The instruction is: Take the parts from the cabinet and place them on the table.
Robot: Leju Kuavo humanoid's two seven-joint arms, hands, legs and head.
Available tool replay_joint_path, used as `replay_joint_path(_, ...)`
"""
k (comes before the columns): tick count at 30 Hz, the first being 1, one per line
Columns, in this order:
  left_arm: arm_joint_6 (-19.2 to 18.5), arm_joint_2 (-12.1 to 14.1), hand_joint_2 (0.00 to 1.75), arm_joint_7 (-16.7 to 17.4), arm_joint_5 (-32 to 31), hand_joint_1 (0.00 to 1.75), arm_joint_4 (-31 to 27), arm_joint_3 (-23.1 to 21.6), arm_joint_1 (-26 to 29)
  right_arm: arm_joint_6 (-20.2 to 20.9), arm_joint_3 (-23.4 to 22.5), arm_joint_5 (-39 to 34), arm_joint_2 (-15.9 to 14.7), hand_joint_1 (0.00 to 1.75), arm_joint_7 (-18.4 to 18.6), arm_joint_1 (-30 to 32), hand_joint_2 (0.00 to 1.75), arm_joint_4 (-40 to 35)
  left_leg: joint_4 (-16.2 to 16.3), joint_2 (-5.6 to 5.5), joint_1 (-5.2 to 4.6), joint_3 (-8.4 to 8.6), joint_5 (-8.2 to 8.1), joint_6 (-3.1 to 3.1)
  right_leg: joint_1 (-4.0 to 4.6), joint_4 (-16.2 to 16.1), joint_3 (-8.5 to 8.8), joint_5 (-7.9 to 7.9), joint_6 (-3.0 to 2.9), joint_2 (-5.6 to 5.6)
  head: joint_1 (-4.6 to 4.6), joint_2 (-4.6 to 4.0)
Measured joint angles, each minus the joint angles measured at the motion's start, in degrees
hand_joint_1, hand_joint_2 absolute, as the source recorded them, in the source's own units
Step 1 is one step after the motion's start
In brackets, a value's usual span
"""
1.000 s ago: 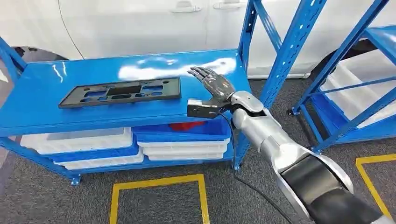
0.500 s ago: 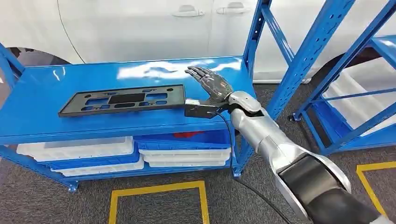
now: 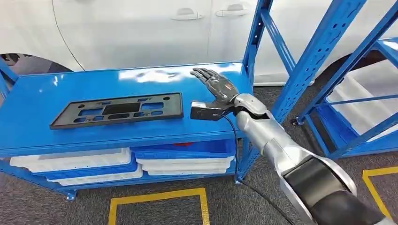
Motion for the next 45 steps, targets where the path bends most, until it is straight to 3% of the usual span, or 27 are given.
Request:
replay_joint_path(3,-0.2,0.0,0.0,-0.4,0.3,0.0,0.0,0.0,0.0,0.1,0.5,-0.1,0.4,0.0,-0.1,0.2,0.0,-0.3,12.4,0.02,0.2,-6.67,-4.63,-0.55,0.03,0.0,0.73,-0.66,-0.65,-0.07,-0.02,0.0)
replay_joint_path(5,-0.3,0.0,0.0,-0.4,0.3,0.0,0.0,0.0,0.1,0.1,0.9,-0.1,0.5,0.0,0.1,0.8,0.0,-0.3,16.2,0.02,0.27,-10.1,-4.03,-0.66,0.07,0.0,1.23,-1.16,-0.65,-0.31,0.0,0.0)
replay_joint_path(7,-0.3,0.0,0.0,-0.5,0.3,0.0,0.0,0.0,0.1,0.1,1.0,0.1,0.8,0.0,0.3,0.9,0.0,-0.4,10.3,0.22,0.31,-8.57,1.07,-0.46,0.03,0.1,1.97,-1.74,-0.59,-0.68,-0.02,0.0)
replay_joint_path(9,-0.3,0.0,0.0,-0.5,0.3,0.0,0.0,0.0,0.1,0.1,1.1,0.2,0.9,0.0,0.8,0.9,0.0,-0.7,0.9,2.91,0.23,-5.14,6.22,0.04,0.12,0.1,2.99,-2.54,-0.06,-1.14,0.0,0.0)
replay_joint_path(10,-0.4,0.0,0.0,-0.6,0.3,0.0,0.0,0.0,0.1,0.2,1.1,0.2,0.9,0.0,0.8,0.9,0.0,-0.7,0.2,3.92,-0.71,-4.78,5.38,0.16,0.62,0.2,3.18,-2.79,0.33,-1.36,0.0,0.0)
replay_joint_path(11,-0.5,0.0,0.0,-0.6,0.3,0.0,0.0,0.0,0.0,0.2,1.1,0.2,0.9,0.0,0.8,0.8,0.0,-0.7,-0.5,3.62,-0.39,-4.22,4.94,1.12,0.75,0.3,2.95,-2.89,0.62,-1.75,0.0,0.0)
replay_joint_path(14,-0.5,0.0,0.0,-0.6,0.3,0.0,0.0,0.0,0.1,0.2,1.1,0.3,0.9,0.0,0.8,0.8,0.0,-0.9,-0.6,1.76,-0.43,-4.57,5.12,1.97,0.8,0.2,3.26,-3.31,1.35,-3.59,0.0,0.0)
replay_joint_path(15,-0.5,0.0,0.0,-0.6,0.3,0.0,0.0,0.0,0.2,0.2,1.1,0.3,0.9,0.0,0.8,0.8,0.0,-1.1,-1.0,1.19,-0.17,-4.27,5.29,2.36,0.43,1.0,3.25,-4.12,1.83,-2.81,0.0,0.0)
replay_joint_path(17,-0.6,-0.1,0.0,-0.6,0.3,0.0,0.0,0.0,0.0,0.2,1.1,0.3,0.8,0.0,0.8,0.6,0.0,-1.1,-1.0,0.26,-0.14,-4.25,5.26,2.83,0.35,7.7,-0.08,-7.85,2.1,-0.91,0.0,0.0)
replay_joint_path(19,-0.7,-0.1,0.0,-0.6,0.3,0.0,0.0,0.0,0.0,0.2,1.1,0.3,0.8,0.0,0.9,0.9,0.0,-1.1,-0.9,-0.85,-0.28,-4.24,5.18,3.0,0.37,16.4,-4.88,-10.88,2.27,-0.61,0.0,0.0)
replay_joint_path(20,-0.7,-0.1,0.0,-0.6,0.3,0.0,0.0,0.0,0.0,0.2,1.1,0.3,0.8,0.0,1.0,1.2,0.0,-1.1,-0.9,-1.49,-0.33,-4.2,5.14,3.06,0.37,18.4,-6.3,-10.78,2.21,-0.57,0.0,0.0)
replay_joint_path(21,-0.7,-0.1,0.0,-0.6,0.3,0.0,0.0,0.0,0.0,0.2,1.2,0.3,0.8,0.0,1.1,1.3,0.0,-1.1,-0.9,-2.21,-0.38,-4.11,5.13,3.06,0.4,17.5,-6.28,-9.33,2.03,-0.48,0.0,0.0)
replay_joint_path(23,-0.7,-0.2,0.0,-0.6,0.3,0.0,0.0,0.0,-0.1,0.1,1.3,0.3,0.8,0.0,1.4,1.2,0.0,-1.2,-0.8,-3.74,-0.64,-3.75,5.03,3.01,0.6,8.8,-2.82,-3.55,1.11,0.5,0.0,0.0)
replay_joint_path(24,-0.8,-0.2,0.0,-0.6,0.3,0.0,0.0,0.0,-0.1,0.1,1.3,0.3,0.7,0.0,1.4,1.2,0.0,-1.3,-0.8,-4.32,-0.68,-3.61,4.95,2.92,0.63,3.7,-0.66,-0.83,0.38,2.28,0.0,0.0)
replay_joint_path(25,-0.8,-0.5,0.0,-0.6,0.3,0.0,0.1,0.0,-0.2,0.1,1.3,0.3,0.7,0.0,1.4,1.2,0.0,-1.4,-0.9,-4.65,-0.63,-3.8,4.89,2.79,0.52,1.5,0.46,-1.1,-0.36,4.76,-0.04,0.0)
replay_joint_path(27,-0.9,-0.5,0.0,-0.6,0.3,0.0,0.1,0.0,-0.4,0.1,1.4,0.4,0.7,0.0,1.6,1.2,0.0,-1.4,-0.8,-5.56,-0.2,-4.21,4.95,2.19,0.91,0.6,0.61,-0.96,-0.06,3.64,0.0,0.0)
replay_joint_path(29,-0.9,-0.5,0.0,-0.6,0.3,0.0,0.1,0.0,-0.3,0.1,1.6,0.4,0.9,0.0,1.6,1.2,0.0,-1.7,-1.2,-6.87,-0.08,-4.16,5.01,1.48,0.95,0.0,1.11,-1.06,-0.36,2.51,0.0,0.0)
replay_joint_path(30,-0.9,-0.4,0.0,-0.6,0.3,0.0,0.1,0.0,-0.3,0.1,1.6,0.4,0.9,0.0,1.7,1.1,0.0,-1.9,-0.8,-5.81,-0.37,-4.19,4.58,1.39,0.22,-0.9,1.75,-0.76,-0.4,1.62,0.0,0.0)
replay_joint_path(31,-0.9,-0.4,0.0,-0.6,0.3,0.0,0.1,0.0,-0.3,0.0,1.6,0.4,0.9,0.0,1.7,1.1,0.0,-1.9,0.7,-3.06,-0.64,-4.67,3.56,0.81,0.27,-1.2,2.15,-0.79,-0.5,1.16,-0.07,0.0)
replay_joint_path(32,-0.9,-0.4,0.0,-0.6,0.3,0.0,0.1,0.0,-0.3,0.1,1.7,0.4,0.9,0.0,1.7,1.0,0.0,-1.9,4.3,-1.52,-0.31,-6.4,1.51,0.27,0.27,-1.3,2.37,-0.97,-0.88,0.46,-0.04,0.0)
replay_joint_path(34,-0.9,-0.4,0.0,-0.6,0.3,0.0,0.1,0.0,-0.3,0.2,1.9,0.4,0.9,0.0,1.7,1.1,0.0,-1.9,13.4,-0.55,0.31,-11.09,-2.14,-0.5,0.38,-1.1,2.54,-1.27,-0.91,-0.93,-0.07,0.0)
replay_joint_path(35,-0.9,-0.4,0.0,-0.6,0.3,0.0,0.1,0.0,-0.3,0.2,2.0,0.4,0.9,0.0,1.7,1.2,0.0,-1.9,16.0,-0.43,0.52,-12.58,-2.58,-0.81,0.36,-1.0,2.54,-1.4,-0.86,-1.55,-0.07,0.0)
replay_joint_path(37,-0.9,-0.3,0.0,-0.6,0.3,0.0,0.1,0.0,-0.3,0.4,2.1,0.4,0.9,0.0,1.4,1.2,0.0,-1.9,13.2,-0.14,0.91,-11.51,0.32,-1.32,0.17,-0.6,2.66,-1.91,-0.44,-2.16,-0.07,0.0)
replay_joint_path(39,-0.9,-0.2,0.0,-0.6,0.2,0.0,0.1,0.0,-0.3,0.5,2.1,0.1,0.9,0.0,1.0,1.2,0.0,-2.0,2.5,0.45,1.27,-5.96,5.59,-1.64,-0.08,0.2,2.94,-2.66,0.14,-3.01,-0.07,0.0)
replay_joint_path(40,-1.0,-0.3,0.0,-0.5,0.2,0.0,0.1,0.0,-0.3,0.5,2.1,-0.1,0.9,0.0,0.7,1.1,0.0,-2.1,0.2,0.87,1.07,-4.66,4.51,-1.36,0.06,0.4,2.86,-2.96,0.5,-3.28,-0.07,0.0)
replay_joint_path(41,-1.0,-0.3,0.0,-0.5,0.2,0.0,0.1,0.0,-0.3,0.6,2.1,-0.1,0.9,0.0,0.6,1.0,0.0,-2.1,-0.2,0.54,0.75,-4.56,4.87,-0.4,0.32,0.9,2.61,-3.04,0.74,-3.3,-0.04,0.0)
replay_joint_path(45,-1.1,-0.3,0.0,-0.4,-0.2,0.0,0.1,0.0,-0.2,0.8,2.2,-0.1,0.9,0.0,-0.3,1.2,0.0,-2.6,-0.4,0.28,0.81,-4.49,4.94,1.4,0.16,0.6,2.72,-3.19,1.93,-3.31,-0.04,0.0)
